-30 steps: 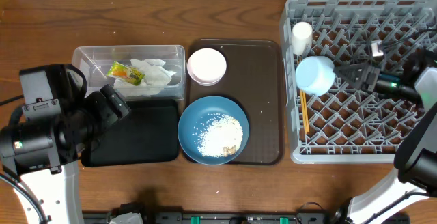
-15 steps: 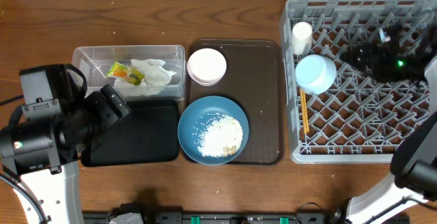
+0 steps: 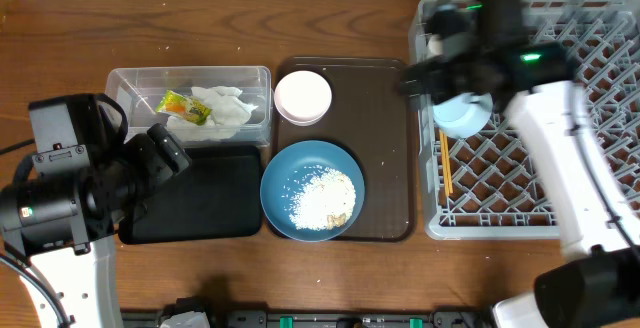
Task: Sort waste into correct bins and load items into the dishwasher rack
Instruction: 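Move the right gripper left to the pink bowl's rim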
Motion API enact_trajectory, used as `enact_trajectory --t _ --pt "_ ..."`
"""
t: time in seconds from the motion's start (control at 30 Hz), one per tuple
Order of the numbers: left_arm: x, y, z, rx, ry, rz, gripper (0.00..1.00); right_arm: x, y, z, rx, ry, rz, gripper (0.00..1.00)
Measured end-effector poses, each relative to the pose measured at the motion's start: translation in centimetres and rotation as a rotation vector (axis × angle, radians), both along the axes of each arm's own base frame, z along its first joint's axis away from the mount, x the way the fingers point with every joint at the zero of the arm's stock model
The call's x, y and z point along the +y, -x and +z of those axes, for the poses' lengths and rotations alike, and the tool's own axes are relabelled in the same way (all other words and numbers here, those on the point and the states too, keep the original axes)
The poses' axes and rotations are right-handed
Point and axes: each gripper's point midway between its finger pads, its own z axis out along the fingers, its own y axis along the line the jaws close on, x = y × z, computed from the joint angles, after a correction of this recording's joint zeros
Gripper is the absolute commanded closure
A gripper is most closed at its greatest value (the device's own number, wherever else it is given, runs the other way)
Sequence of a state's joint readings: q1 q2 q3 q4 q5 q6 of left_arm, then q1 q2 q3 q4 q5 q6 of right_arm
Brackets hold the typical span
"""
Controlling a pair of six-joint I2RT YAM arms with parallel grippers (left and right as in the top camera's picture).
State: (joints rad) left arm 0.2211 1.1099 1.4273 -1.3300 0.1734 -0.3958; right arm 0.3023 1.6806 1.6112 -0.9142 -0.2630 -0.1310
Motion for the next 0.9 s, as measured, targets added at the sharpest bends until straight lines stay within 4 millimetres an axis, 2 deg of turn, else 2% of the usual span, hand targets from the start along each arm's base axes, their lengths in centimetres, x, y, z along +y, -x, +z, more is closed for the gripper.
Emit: enact_trajectory --t 0.1,0.2,0.27,0.4,0.47,0.5,0.7,0.8,0.9 --pt "0.0 0.0 0.0 0.000 0.000 0.000 0.09 5.1 0.6 -0.3 -0.052 0.009 0.108 0.01" --pt "0.0 0.0 0.0 0.000 0.000 0.000 0.09 9.0 1.3 -1.3 -0.078 0.024 0.187 0.17" --pt "0.0 0.0 0.0 0.000 0.000 0.000 0.09 11.0 1.6 -2.4 -0.081 0.038 0.221 0.19" --pt "0.0 0.0 0.0 0.000 0.000 0.000 0.08 14.3 2.0 -5.9 -0.067 0.074 0.289 0.43" --pt "0.0 0.0 0.0 0.000 0.000 0.000 0.08 15.4 2.1 -7.8 -0.057 0.095 0.322 0.47" --pt "0.0 0.0 0.0 0.000 0.000 0.000 0.09 16.0 2.1 -8.7 -0.053 0.104 0.337 0.53" --pt "0.0 0.0 0.0 -0.001 0.000 0.000 0.09 18.3 1.6 -12.5 -0.064 0.128 0.388 0.63" --pt "0.0 0.0 0.0 -0.001 0.000 0.000 0.09 18.8 1.3 -13.7 -0.070 0.133 0.404 0.82" --pt "0.0 0.0 0.0 -0.001 0.000 0.000 0.09 19.0 1.2 -14.8 -0.064 0.138 0.407 0.82"
